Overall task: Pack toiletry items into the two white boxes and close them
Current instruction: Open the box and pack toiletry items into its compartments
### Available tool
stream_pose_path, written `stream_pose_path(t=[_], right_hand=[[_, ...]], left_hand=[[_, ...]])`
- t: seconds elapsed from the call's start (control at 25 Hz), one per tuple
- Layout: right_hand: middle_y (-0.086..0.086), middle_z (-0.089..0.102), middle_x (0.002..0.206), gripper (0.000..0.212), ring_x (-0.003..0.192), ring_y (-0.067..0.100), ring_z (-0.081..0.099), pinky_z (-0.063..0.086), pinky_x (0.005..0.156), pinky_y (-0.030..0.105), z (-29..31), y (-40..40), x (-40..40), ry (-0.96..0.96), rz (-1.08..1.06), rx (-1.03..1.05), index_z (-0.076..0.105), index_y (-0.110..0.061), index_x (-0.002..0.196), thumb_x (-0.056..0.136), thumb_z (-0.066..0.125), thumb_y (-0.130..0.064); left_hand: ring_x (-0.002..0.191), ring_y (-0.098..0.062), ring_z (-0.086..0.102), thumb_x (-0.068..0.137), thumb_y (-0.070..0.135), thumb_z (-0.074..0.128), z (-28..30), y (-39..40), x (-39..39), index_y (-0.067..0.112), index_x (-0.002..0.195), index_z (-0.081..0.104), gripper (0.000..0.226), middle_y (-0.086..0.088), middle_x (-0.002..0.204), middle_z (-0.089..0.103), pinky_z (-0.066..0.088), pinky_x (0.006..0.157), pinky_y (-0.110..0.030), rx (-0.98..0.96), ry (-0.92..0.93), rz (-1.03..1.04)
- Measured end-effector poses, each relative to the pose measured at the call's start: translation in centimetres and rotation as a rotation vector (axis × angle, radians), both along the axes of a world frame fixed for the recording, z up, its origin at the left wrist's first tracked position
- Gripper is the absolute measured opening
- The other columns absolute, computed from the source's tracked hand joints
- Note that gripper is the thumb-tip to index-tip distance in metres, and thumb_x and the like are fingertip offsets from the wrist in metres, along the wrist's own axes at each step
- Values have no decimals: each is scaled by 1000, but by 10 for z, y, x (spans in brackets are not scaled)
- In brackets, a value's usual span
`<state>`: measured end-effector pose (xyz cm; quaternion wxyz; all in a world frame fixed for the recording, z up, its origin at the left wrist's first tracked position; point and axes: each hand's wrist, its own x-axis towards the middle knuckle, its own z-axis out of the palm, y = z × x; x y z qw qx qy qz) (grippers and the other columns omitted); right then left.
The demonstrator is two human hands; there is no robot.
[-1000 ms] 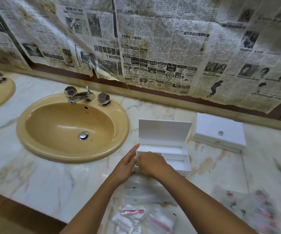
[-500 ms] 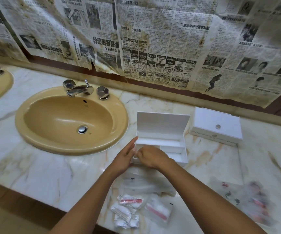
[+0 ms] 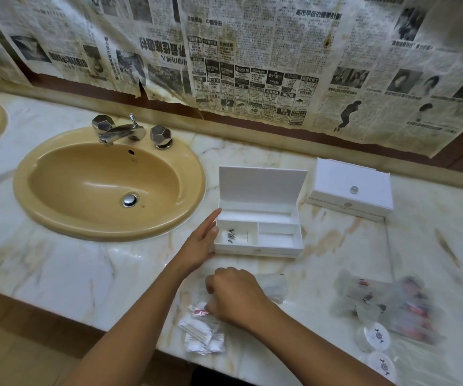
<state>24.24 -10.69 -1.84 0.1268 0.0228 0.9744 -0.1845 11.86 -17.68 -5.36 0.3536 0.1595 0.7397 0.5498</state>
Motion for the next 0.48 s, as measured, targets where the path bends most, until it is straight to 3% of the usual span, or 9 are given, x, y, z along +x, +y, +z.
stream_pose_path(t=[0.08, 0.24, 0.36, 0.48], right_hand=[[11, 61, 103, 26, 93, 30, 57, 32, 70, 32, -7, -2, 10, -43, 57, 21, 65, -9, 102, 85, 65, -29], [13, 58, 100, 23, 92, 33, 54, 20, 55, 30, -21, -4, 26, -68, 87, 48, 63, -7, 102, 79, 59, -5], [13, 58, 98, 23, 91, 33, 54, 26, 66, 33, -28, -3, 29, -40, 67, 62, 64, -7, 101, 80, 55, -2], [12, 59, 100, 20, 93, 31, 54, 28, 70, 33, -26, -1, 28, -38, 71, 55, 65, -8, 102, 83, 60, -12]], left_hand=[[138, 1, 26, 104, 38, 40, 2, 0, 0, 51, 143, 37, 41, 22, 140, 33, 44, 103, -34, -5, -16, 1], [143, -2, 25, 104, 38, 40, 3, 0, 2, 53, 142, 37, 41, 19, 144, 34, 44, 102, -34, 1, -37, 13], [142, -3, 25, 104, 36, 39, 7, 1, 4, 51, 142, 37, 41, 13, 152, 32, 46, 93, -27, -5, -44, 27], [143, -3, 24, 105, 34, 37, 12, 2, 6, 50, 144, 35, 42, 14, 153, 31, 44, 73, -9, -34, -24, 20]])
